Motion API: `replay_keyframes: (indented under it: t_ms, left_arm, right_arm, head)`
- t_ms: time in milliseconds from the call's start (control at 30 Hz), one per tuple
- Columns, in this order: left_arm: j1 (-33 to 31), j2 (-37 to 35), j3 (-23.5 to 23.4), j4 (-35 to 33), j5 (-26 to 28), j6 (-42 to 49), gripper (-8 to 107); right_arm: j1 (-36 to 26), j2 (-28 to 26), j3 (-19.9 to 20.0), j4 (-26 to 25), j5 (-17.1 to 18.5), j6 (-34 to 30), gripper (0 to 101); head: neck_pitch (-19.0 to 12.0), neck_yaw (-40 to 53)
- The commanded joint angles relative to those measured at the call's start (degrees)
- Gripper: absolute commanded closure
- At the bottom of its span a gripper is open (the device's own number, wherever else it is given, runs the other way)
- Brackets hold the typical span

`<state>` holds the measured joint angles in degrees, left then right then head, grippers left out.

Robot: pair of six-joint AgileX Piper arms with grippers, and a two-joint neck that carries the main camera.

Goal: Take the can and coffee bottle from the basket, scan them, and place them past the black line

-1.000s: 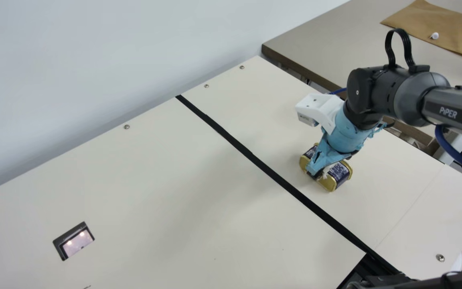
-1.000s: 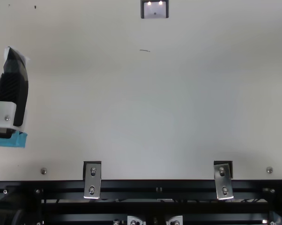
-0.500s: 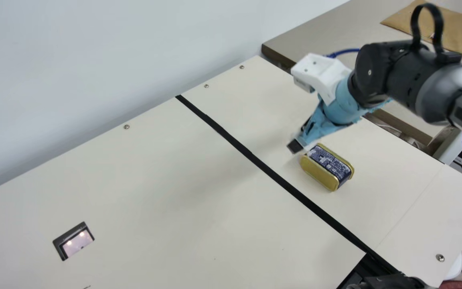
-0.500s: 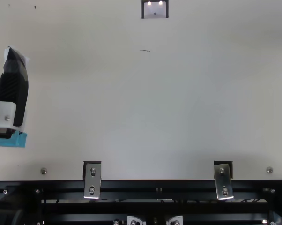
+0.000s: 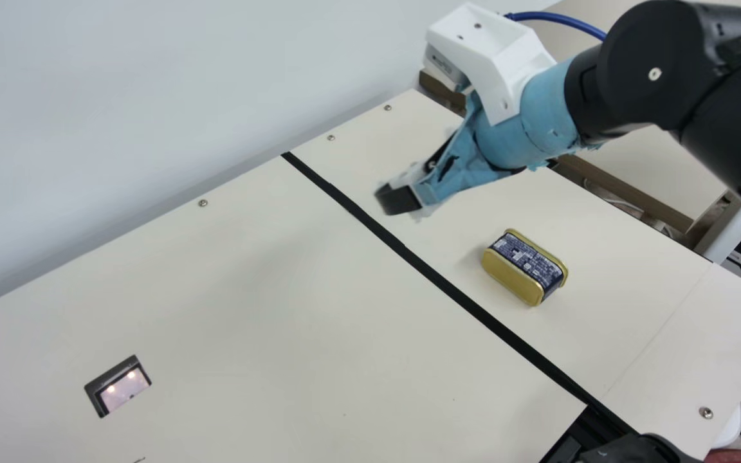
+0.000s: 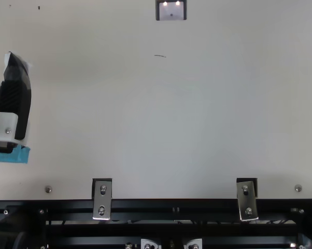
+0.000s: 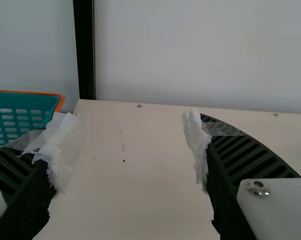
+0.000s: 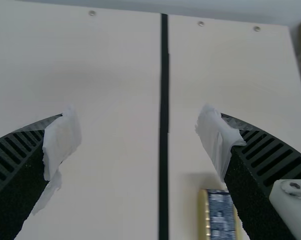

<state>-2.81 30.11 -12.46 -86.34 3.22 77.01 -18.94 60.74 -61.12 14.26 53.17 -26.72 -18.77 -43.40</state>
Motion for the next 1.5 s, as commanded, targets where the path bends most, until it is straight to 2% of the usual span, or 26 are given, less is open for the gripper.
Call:
replay_keyframes:
  t_ms: [0,300,600,633,667,800,1200,1467]
  left_arm:
    - [0.0,0.0,0.0,0.0,0.0,0.0,9]
    - [0.0,0.0,0.0,0.0,0.0,0.0,9]
    - [0.0,0.0,0.0,0.0,0.0,0.0,9]
    - [0.0,0.0,0.0,0.0,0.0,0.0,9]
    - [0.0,0.0,0.0,0.0,0.0,0.0,9]
    - [0.0,0.0,0.0,0.0,0.0,0.0,9]
    - [0.0,0.0,0.0,0.0,0.0,0.0,9]
    - [0.0,0.0,0.0,0.0,0.0,0.0,9]
  right_arm:
    - [2.8,-1.2,-0.8,3.5,2.6,2.6,0]
    - [7.1,-6.1,-2.4,15.0,11.0,14.1,0]
    - [6.7,-13.4,-0.7,21.6,15.9,25.0,0]
    - [6.8,-14.3,-0.5,22.2,16.2,26.3,0]
    - [6.8,-12.8,-0.7,21.2,15.9,23.3,0]
    - [6.8,-14.5,-0.5,22.6,16.6,26.7,0]
    - [6.8,-14.6,-0.5,22.3,16.8,26.7,0]
    - [6.8,-14.6,-0.5,22.3,16.8,26.7,0]
  head:
    - [-1.8,-1.4]
    - [-1.8,-1.4]
    - [-1.8,-1.4]
    - [-1.8,-1.4]
    - [-1.8,-1.4]
    - [-1.8,-1.4]
    - [-1.4,-0.6]
    - [-1.4,11.5]
